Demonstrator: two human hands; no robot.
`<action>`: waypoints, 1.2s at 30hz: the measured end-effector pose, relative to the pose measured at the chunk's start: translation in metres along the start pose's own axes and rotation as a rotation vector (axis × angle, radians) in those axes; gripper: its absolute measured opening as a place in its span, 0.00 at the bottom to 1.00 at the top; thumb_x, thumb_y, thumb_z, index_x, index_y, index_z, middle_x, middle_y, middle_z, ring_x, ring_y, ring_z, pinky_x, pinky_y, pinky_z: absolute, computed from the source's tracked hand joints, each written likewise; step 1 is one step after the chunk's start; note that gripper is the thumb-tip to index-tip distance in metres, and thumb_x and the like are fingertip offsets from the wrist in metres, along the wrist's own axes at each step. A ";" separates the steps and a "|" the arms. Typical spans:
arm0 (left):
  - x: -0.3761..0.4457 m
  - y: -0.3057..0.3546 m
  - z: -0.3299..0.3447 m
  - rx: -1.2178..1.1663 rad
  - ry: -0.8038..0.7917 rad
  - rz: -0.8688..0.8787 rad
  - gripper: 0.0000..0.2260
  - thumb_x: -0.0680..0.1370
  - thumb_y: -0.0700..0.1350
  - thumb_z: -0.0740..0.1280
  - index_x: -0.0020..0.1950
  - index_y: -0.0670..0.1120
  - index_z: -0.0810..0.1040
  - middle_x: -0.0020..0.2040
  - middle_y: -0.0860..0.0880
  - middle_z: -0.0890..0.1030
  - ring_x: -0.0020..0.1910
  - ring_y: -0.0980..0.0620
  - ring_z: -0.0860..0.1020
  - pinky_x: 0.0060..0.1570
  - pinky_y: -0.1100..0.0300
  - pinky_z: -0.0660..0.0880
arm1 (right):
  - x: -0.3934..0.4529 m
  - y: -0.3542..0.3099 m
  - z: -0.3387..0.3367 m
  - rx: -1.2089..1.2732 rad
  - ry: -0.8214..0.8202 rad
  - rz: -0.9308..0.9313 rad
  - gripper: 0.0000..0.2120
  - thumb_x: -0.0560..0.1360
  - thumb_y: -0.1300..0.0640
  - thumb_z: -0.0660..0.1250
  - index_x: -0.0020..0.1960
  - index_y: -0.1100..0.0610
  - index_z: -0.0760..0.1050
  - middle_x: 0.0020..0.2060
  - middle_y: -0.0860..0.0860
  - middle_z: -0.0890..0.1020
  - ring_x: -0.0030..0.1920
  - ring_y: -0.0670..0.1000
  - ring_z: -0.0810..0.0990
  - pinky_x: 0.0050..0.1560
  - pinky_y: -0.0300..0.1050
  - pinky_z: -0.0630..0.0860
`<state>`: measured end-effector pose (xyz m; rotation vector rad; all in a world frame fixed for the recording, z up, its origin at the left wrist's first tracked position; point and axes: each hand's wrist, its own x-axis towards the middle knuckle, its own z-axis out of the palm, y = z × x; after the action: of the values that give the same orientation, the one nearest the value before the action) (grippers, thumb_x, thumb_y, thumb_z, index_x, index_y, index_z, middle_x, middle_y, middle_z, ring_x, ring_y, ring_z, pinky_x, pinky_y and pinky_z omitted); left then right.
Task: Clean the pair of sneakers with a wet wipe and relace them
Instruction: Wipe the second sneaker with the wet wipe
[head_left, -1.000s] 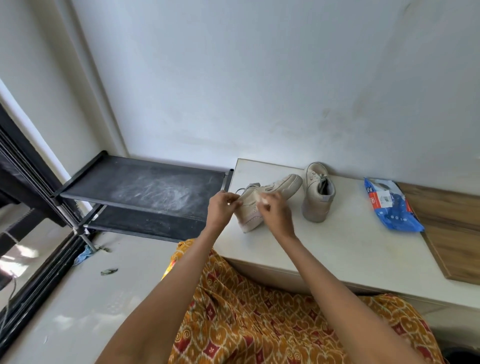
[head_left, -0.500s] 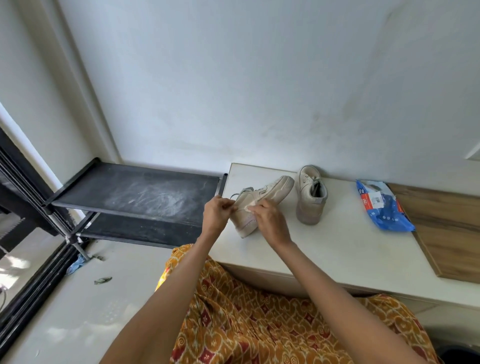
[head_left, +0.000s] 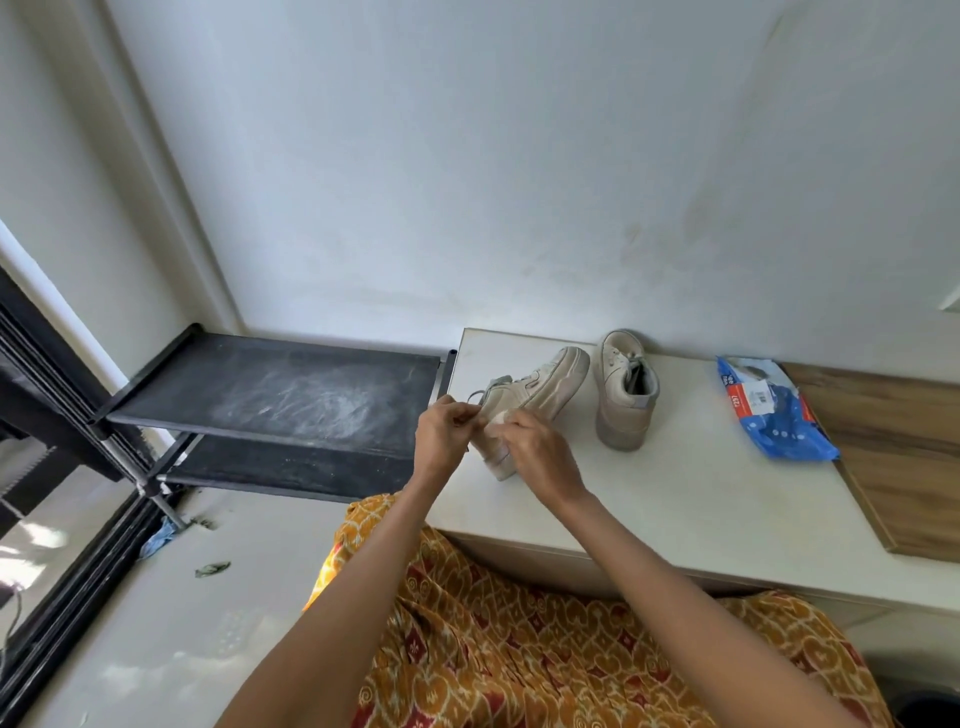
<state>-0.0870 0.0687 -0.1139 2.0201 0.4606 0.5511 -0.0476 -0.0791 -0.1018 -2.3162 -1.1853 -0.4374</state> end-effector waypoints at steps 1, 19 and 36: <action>0.000 0.001 -0.001 -0.002 -0.008 0.010 0.07 0.72 0.40 0.73 0.48 0.41 0.84 0.35 0.55 0.73 0.34 0.56 0.75 0.37 0.51 0.78 | 0.001 0.003 -0.001 -0.036 -0.025 -0.077 0.13 0.65 0.69 0.73 0.46 0.56 0.82 0.40 0.51 0.80 0.43 0.53 0.79 0.36 0.41 0.77; 0.002 0.009 -0.004 0.154 -0.086 0.198 0.06 0.72 0.42 0.73 0.48 0.45 0.85 0.38 0.52 0.76 0.37 0.52 0.78 0.38 0.51 0.76 | 0.033 0.037 -0.012 -0.068 -0.036 -0.077 0.20 0.64 0.75 0.69 0.53 0.60 0.81 0.45 0.54 0.82 0.46 0.56 0.80 0.43 0.44 0.80; 0.016 -0.017 -0.049 0.448 -0.113 0.500 0.03 0.70 0.38 0.73 0.43 0.44 0.85 0.37 0.48 0.77 0.42 0.55 0.70 0.27 0.57 0.75 | 0.013 0.019 0.016 0.141 0.015 0.325 0.10 0.76 0.64 0.64 0.53 0.58 0.81 0.47 0.56 0.82 0.49 0.56 0.79 0.45 0.47 0.76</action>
<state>-0.1025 0.1201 -0.1037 2.6040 -0.0053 0.6697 -0.0236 -0.0709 -0.1145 -2.3195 -0.7841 -0.2442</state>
